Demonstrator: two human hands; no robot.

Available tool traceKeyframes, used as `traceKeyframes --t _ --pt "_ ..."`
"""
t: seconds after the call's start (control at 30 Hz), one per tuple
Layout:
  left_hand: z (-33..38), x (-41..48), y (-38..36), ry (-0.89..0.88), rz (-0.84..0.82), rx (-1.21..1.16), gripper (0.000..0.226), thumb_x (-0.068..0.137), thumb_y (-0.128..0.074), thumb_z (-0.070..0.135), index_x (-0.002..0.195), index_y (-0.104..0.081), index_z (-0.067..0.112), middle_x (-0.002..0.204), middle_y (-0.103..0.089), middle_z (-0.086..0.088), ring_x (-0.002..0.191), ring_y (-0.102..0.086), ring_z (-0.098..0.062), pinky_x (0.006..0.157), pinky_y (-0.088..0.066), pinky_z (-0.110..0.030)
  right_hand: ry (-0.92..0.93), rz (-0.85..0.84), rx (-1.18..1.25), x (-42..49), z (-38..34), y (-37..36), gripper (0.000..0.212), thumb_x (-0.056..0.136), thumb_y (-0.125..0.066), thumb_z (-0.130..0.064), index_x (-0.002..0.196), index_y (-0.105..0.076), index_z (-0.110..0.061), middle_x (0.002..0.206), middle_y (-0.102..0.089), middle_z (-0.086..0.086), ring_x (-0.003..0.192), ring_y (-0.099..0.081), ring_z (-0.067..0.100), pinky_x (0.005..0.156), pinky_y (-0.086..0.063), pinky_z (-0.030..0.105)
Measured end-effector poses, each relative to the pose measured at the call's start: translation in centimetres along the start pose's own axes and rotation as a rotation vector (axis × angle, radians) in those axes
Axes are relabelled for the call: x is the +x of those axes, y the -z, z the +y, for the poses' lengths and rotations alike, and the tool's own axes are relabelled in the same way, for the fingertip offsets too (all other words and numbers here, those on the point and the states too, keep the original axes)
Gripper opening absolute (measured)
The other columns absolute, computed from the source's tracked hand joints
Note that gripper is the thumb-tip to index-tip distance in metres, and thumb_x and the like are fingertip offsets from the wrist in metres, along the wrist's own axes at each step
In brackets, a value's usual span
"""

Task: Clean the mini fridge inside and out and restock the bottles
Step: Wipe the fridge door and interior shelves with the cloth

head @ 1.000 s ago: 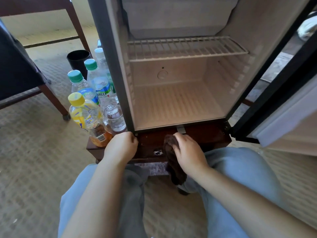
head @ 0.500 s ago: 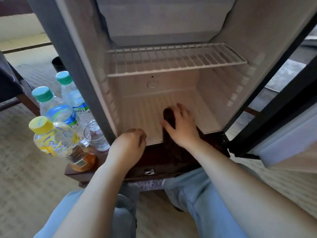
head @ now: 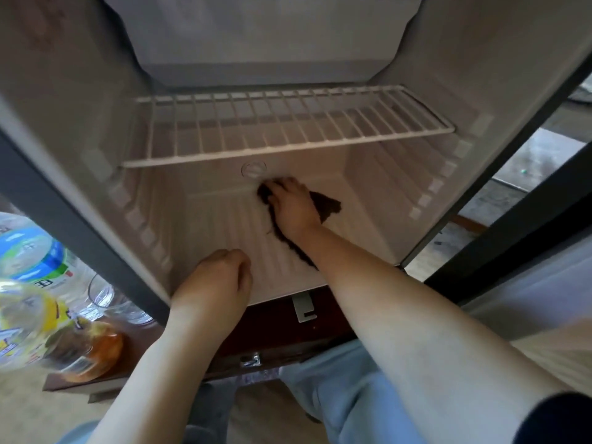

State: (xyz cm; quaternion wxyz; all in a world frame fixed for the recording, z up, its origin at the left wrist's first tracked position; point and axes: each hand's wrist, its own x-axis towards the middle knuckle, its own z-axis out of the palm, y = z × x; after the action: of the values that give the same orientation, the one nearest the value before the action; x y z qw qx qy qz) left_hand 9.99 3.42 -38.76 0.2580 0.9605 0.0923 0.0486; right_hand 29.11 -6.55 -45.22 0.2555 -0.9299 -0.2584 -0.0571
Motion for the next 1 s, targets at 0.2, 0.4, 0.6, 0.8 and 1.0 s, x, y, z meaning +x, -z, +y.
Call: traceKeyframes --t 0.2,0.4,0.6,0.8,1.0 --pt "0.4 0.5 -0.1 -0.024 -0.059 -0.018 0.025 0.098 -0.042 0.022 0.113 -0.061 0.019 0.11 -0.06 -0.001 0.098 -0.057 -0.022 0.084 -0.048 -0.033 -0.254 0.187 -0.368 -0.6 6.4 4.4 0.034 0.091 -0.045 -0.01 0.121 -0.064 -0.008 0.132 -0.051 0.017 0.121 -0.042 0.034 0.101 -0.03 0.036" --pt "0.3 -0.2 0.0 -0.014 -0.158 -0.015 0.027 0.099 -0.041 0.019 0.119 -0.06 0.019 0.12 -0.059 -0.002 0.103 -0.058 -0.021 0.086 -0.047 -0.029 -0.225 0.087 -0.26 -5.2 6.5 5.0 0.049 0.094 -0.046 -0.024 0.14 -0.046 -0.008 0.148 -0.04 0.014 0.136 -0.033 0.033 0.115 -0.026 0.036" --pt "-0.2 -2.2 -0.3 0.003 -0.227 0.036 0.027 0.099 -0.041 0.02 0.118 -0.06 0.022 0.12 -0.062 0.0 0.104 -0.058 -0.02 0.087 -0.048 -0.03 -0.219 0.238 -0.298 -14.3 6.1 5.9 0.033 0.078 -0.069 0.001 0.111 -0.068 -0.005 0.118 -0.064 0.016 0.1 -0.058 0.04 0.088 -0.051 0.042" --pt "0.4 -5.2 -0.6 -0.062 -0.264 0.042 0.024 0.099 -0.042 0.019 0.114 -0.06 0.021 0.106 -0.064 0.0 0.086 -0.055 -0.016 0.071 -0.045 -0.025 -0.356 0.17 -0.338 -19.2 4.8 7.2 0.039 0.09 -0.047 0.003 0.125 -0.06 -0.007 0.126 -0.059 0.015 0.111 -0.046 0.039 0.098 -0.039 0.04" --pt "0.7 -8.5 -0.4 -0.057 -0.212 0.05 0.025 0.097 -0.043 0.019 0.114 -0.062 0.023 0.108 -0.067 0.001 0.094 -0.061 -0.018 0.077 -0.047 -0.027 -0.251 0.209 -0.058 -22.4 -0.2 8.4 0.039 0.087 -0.049 0.003 0.119 -0.065 -0.012 0.116 -0.065 0.008 0.111 -0.053 0.029 0.096 -0.042 0.033"
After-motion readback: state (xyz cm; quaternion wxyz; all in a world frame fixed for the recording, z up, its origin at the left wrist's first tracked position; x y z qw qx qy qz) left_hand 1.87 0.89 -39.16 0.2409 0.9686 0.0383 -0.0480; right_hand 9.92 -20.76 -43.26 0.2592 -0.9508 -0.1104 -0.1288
